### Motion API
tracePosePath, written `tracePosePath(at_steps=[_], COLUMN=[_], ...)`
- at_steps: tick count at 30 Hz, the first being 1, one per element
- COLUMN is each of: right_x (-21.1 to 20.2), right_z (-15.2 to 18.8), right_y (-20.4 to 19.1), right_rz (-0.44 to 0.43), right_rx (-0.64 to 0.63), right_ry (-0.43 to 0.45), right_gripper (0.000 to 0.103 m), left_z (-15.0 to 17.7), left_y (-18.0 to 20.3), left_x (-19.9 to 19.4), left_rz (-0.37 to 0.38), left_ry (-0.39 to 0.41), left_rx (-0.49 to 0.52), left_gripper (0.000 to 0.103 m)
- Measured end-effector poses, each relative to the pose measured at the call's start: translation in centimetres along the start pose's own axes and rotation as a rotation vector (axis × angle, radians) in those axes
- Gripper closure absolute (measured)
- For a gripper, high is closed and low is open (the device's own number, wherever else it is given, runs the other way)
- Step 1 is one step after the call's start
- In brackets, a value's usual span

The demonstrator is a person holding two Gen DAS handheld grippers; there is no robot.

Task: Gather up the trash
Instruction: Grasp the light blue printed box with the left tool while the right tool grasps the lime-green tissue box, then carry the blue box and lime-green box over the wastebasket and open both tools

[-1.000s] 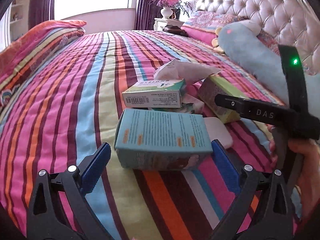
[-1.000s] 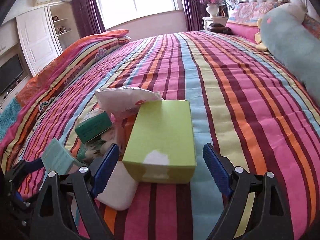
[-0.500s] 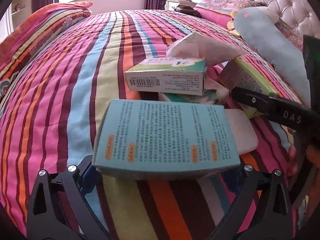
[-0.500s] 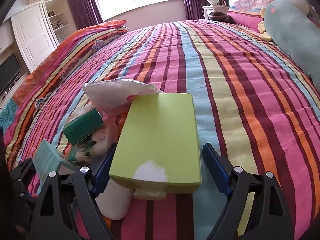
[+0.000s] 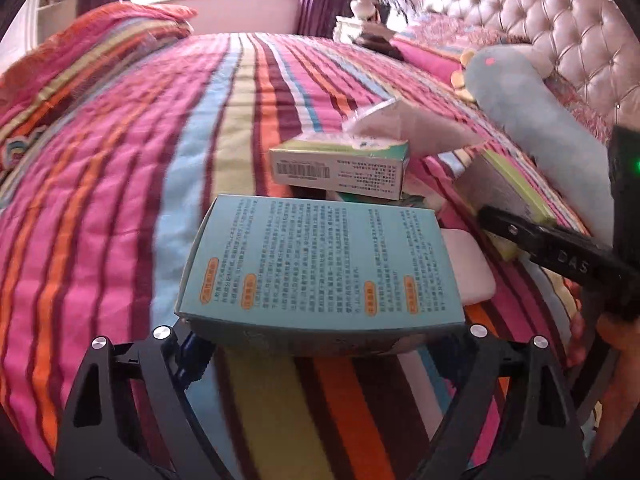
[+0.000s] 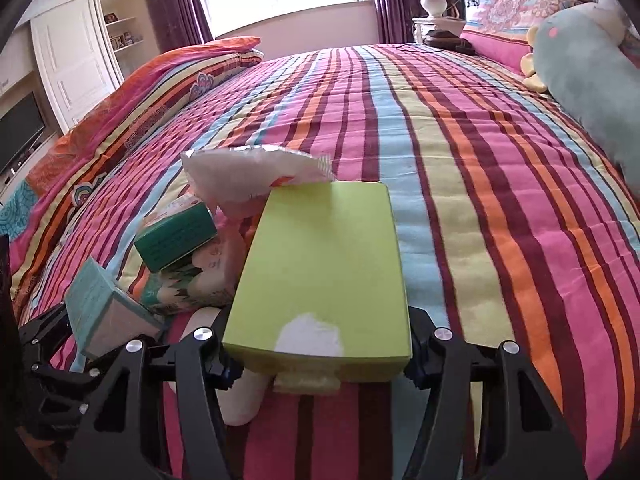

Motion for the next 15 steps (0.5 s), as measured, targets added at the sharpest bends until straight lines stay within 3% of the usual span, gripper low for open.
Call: tracePosePath(at_steps=[3, 5, 7, 15], right_x=[-3.8, -6.4, -9.1, -21.1], right_z=[2.1, 4.4, 7.3, 14.7], right_y=[0.1, 0.1, -0.7, -7.4], right_rz=[0.052, 0.025, 0.005, -0.068], right_rx=[0.025, 0.083, 0.1, 0.015], right_ry=[0.058, 0.102, 0.127, 0.233], right_gripper=[0.046, 0.046, 0.046, 0.046], left_z=[1.5, 3.1, 4.4, 10.5], left_y=[0.4, 1.1, 1.7, 2.9], left_x=[-3.0, -5.3, -7.5, -20.0], left_rz=[0.005, 0.036, 0.016, 0.01], left_ry=[0.05, 0.055, 0.08, 0.175], left_rx=[-0.013, -0.007, 0.028, 0.079], left_gripper=[0.018, 0.018, 0.018, 0.018])
Point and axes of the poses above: each gripper's, at about its wrist camera, not at the fingertips, and x roughly the way its jaws point, y to its right, z to its underside, the point moved 3 cm from there along x, roughly the way its jaws point, and after that the axes turned 11 degrees about -x, right-handed, at the moved point
